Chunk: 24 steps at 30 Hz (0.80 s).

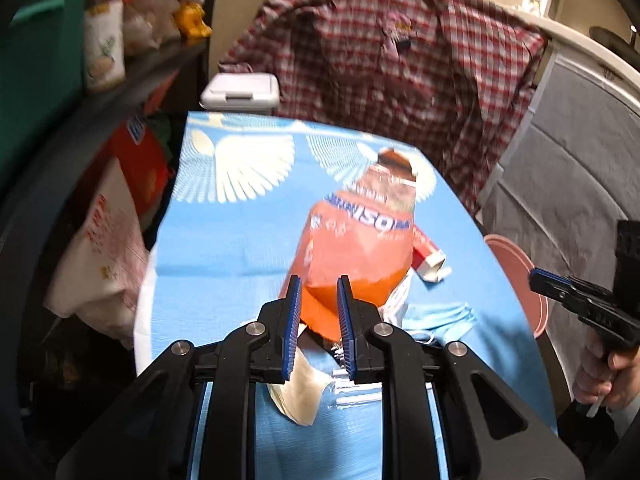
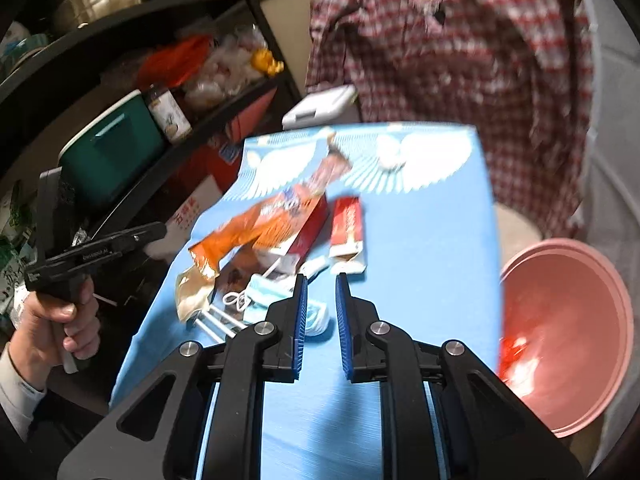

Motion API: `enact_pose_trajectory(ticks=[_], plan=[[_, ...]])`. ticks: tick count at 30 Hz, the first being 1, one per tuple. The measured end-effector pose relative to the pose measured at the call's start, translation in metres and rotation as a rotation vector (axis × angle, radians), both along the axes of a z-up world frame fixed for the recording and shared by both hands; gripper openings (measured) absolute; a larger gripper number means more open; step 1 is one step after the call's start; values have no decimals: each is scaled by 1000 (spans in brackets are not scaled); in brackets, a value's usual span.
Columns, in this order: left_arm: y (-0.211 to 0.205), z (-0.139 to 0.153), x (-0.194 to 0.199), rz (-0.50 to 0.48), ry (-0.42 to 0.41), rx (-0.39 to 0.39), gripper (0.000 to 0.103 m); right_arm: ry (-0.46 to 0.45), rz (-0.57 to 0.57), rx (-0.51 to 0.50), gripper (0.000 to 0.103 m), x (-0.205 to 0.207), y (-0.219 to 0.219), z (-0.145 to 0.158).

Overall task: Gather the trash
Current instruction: 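Grasp the orange ISO snack bag with the left tool while the right tool reaches toward the blue mask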

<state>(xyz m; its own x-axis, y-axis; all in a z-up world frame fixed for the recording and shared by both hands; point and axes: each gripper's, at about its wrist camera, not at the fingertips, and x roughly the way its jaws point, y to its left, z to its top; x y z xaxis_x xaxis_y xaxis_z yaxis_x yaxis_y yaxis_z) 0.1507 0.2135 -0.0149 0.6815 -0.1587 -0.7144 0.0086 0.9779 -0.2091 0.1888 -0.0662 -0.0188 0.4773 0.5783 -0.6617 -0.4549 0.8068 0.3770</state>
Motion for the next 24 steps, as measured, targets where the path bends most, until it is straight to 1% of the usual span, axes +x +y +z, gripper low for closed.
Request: enact_pose_trajectory(ticks=[2, 4, 7, 9, 11, 13, 15, 21, 22, 23, 24], plan=[[5, -9, 4, 5, 20, -6, 18, 38, 14, 12, 18, 5, 5, -9], [11, -18, 7, 4, 42, -30, 19, 80, 33, 26, 21, 11, 11, -18], [17, -30, 13, 11, 67, -43, 19, 129, 46, 29, 23, 18, 18, -31], [20, -36, 17, 8, 79, -63, 20, 158, 48, 30, 27, 24, 21, -39], [20, -40, 19, -1, 84, -78, 30, 178, 46, 36, 28, 28, 23, -44], [17, -43, 22, -17, 90, -77, 36, 203, 45, 47, 30, 33, 25, -49], [15, -46, 25, -33, 102, -71, 36, 225, 47, 52, 33, 36, 28, -54], [2, -55, 30, -89, 131, -47, 36, 247, 74, 11, 33, 36, 39, -65], [-1, -56, 31, -98, 131, -36, 35, 250, 74, 8, 33, 36, 39, -65], [-3, -56, 31, -105, 130, -30, 29, 252, 75, 6, 33, 36, 39, -65], [-5, -56, 31, -111, 132, -26, 25, 254, 75, 3, 33, 36, 39, -66]])
